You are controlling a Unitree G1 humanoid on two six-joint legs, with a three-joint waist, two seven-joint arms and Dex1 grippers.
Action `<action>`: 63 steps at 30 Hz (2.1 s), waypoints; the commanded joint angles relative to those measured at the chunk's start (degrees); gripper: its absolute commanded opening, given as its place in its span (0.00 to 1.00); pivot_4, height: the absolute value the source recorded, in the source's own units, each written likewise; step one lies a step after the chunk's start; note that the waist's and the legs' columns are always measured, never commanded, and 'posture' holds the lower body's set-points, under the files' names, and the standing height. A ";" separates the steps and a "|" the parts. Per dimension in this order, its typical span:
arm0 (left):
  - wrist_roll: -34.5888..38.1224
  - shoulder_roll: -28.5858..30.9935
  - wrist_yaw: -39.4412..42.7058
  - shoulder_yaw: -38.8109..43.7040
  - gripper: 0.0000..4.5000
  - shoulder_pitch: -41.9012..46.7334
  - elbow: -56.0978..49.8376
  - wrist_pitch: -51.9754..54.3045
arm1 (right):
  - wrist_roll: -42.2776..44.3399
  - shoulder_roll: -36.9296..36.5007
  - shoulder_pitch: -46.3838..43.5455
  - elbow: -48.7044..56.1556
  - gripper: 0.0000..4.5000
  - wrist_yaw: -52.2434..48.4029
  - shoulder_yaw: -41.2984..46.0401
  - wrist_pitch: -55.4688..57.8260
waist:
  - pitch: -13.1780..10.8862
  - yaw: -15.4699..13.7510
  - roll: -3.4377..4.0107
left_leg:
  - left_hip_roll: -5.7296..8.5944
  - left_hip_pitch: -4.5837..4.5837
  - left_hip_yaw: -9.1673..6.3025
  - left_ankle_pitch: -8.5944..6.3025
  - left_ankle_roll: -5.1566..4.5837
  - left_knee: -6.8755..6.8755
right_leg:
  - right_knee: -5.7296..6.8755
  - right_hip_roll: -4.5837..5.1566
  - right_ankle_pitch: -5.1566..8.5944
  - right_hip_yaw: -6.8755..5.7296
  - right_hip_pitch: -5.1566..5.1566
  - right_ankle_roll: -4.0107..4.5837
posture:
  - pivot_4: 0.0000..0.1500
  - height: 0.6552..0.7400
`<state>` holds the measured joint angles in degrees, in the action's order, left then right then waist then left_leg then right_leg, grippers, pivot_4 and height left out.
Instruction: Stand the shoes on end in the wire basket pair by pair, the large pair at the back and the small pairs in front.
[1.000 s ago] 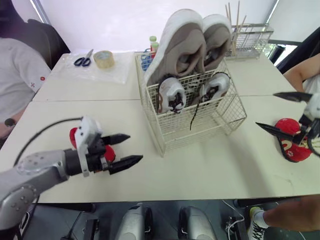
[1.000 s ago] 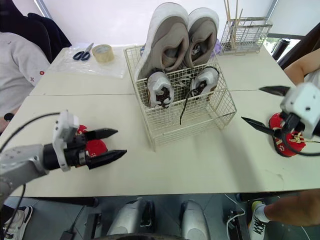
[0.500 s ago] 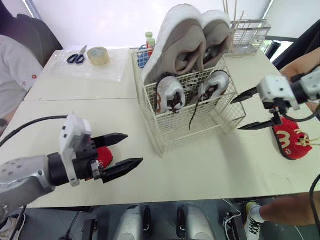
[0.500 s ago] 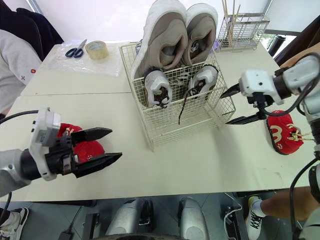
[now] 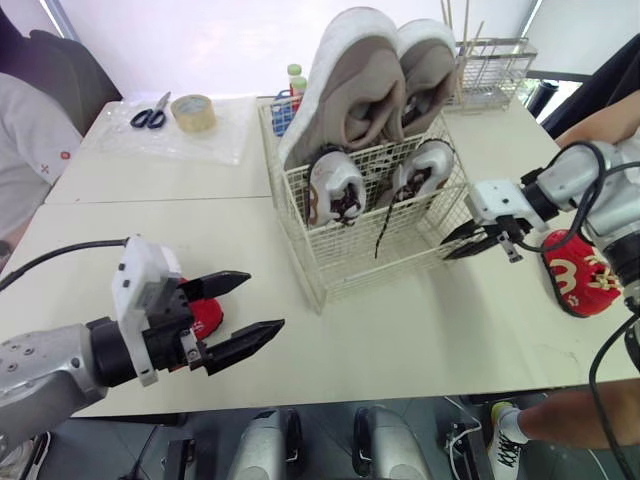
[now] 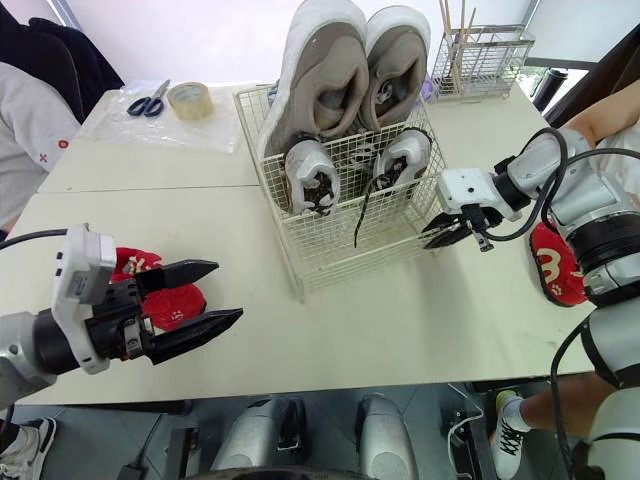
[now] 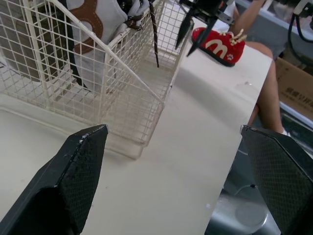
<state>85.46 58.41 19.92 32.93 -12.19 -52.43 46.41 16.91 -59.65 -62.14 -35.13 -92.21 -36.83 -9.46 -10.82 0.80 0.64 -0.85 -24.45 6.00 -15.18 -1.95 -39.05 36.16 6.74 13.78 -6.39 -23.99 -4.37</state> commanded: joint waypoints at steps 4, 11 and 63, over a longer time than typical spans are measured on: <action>-2.15 0.12 1.36 0.39 1.00 -0.44 -0.77 -2.34 | 3.51 -1.18 3.78 14.28 0.01 2.35 11.21 20.19 | -0.01 -0.19 0.02 | -0.04 -0.02 -0.01 0.02 0.13 0.07 | 0.05 -0.02 0.00 0.00 -0.08 0.00 | 1.00 0.97; -7.33 -0.30 4.18 -4.74 1.00 3.43 2.26 -3.43 | 5.73 -3.39 19.17 39.13 0.01 13.64 22.40 36.45 | -0.01 -1.61 0.02 | -0.01 -0.10 -0.01 -0.03 0.14 0.05 | 0.04 0.04 0.00 -0.02 -0.11 0.00 | 1.00 0.97; -12.42 -14.66 25.59 -33.32 1.00 44.09 19.68 8.79 | -3.13 64.73 89.68 82.30 1.00 79.62 76.72 35.02 | 0.77 -2.94 -0.61 | -0.01 -0.04 -1.32 0.46 1.00 1.32 | 0.07 -0.91 0.75 0.09 -0.04 -0.10 | 1.00 0.97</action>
<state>72.61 43.00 45.69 -2.42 31.58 -30.86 54.81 14.63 4.16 27.66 47.27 -13.98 40.60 29.22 -10.05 -2.13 0.02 -0.86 -24.47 4.64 -14.67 -0.84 -37.65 36.22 5.80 14.54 -6.31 -24.03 -4.46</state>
